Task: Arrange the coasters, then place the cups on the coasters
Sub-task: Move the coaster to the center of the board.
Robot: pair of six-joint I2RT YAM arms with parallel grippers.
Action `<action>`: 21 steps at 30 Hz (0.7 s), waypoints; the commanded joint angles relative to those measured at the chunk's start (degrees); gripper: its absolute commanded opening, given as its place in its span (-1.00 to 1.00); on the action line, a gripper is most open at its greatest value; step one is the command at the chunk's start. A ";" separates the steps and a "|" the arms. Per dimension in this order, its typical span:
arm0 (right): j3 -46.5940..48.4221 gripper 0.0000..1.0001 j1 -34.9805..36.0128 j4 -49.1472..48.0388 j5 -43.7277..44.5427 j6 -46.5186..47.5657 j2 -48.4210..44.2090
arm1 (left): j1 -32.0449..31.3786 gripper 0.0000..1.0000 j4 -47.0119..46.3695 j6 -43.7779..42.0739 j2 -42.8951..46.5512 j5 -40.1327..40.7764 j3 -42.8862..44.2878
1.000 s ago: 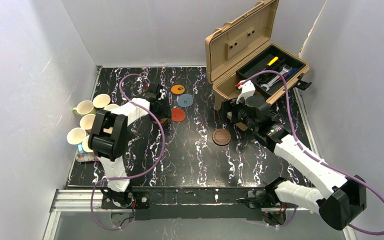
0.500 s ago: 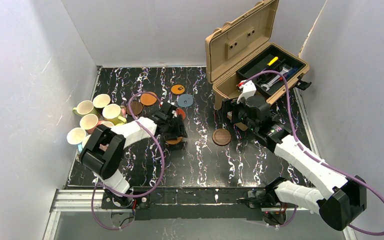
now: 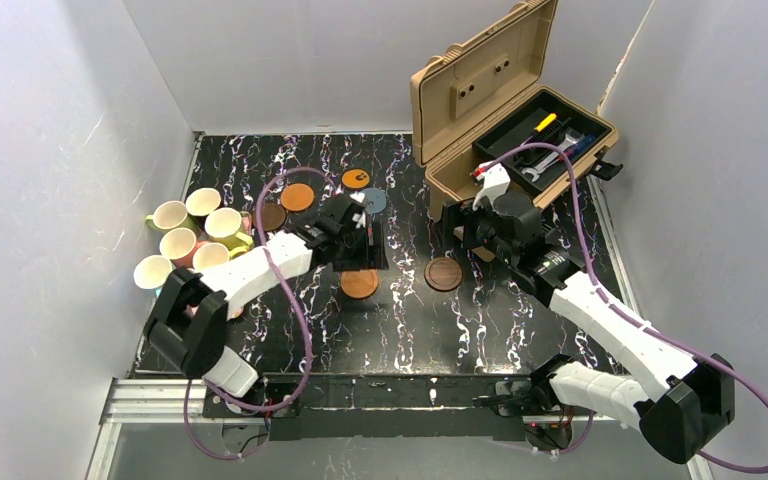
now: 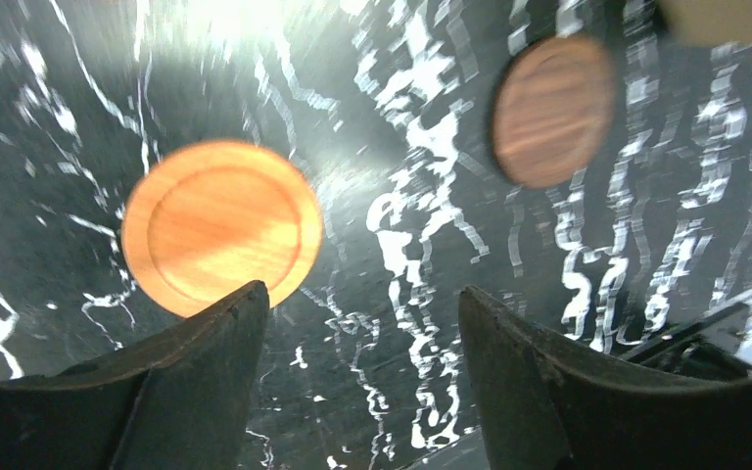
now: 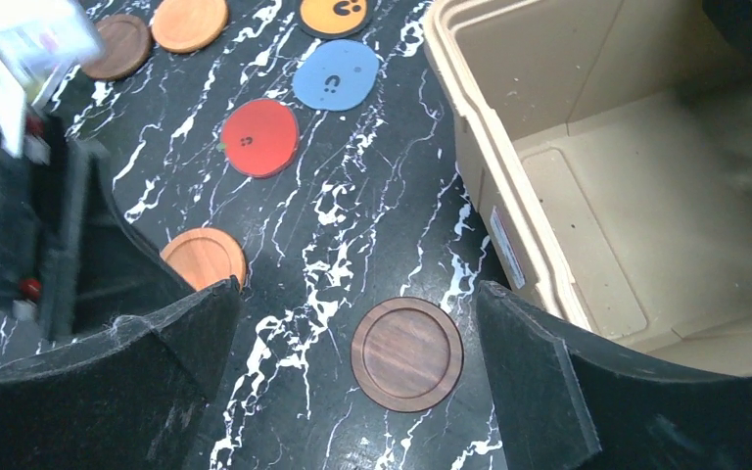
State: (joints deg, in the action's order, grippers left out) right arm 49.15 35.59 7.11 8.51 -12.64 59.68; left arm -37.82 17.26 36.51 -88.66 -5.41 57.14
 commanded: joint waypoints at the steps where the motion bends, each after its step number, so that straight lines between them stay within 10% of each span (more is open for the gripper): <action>1: 0.40 0.97 -0.20 -2.16 -3.82 2.98 -1.79 | 0.89 0.50 9.99 -8.59 7.56 5.77 9.33; 6: 0.47 0.97 -0.06 -2.63 -7.52 3.88 -1.37 | 6.09 0.84 11.91 -14.23 14.25 10.62 12.02; 21: 7.88 0.97 22.16 -2.32 13.36 1.66 17.19 | 15.67 0.94 -7.70 -24.22 30.58 23.14 -2.23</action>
State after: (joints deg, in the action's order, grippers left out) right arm 53.32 53.95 8.36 16.43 -9.06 72.64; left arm -22.79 15.18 16.75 -61.52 11.57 59.72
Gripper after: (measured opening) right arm 0.985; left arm 0.967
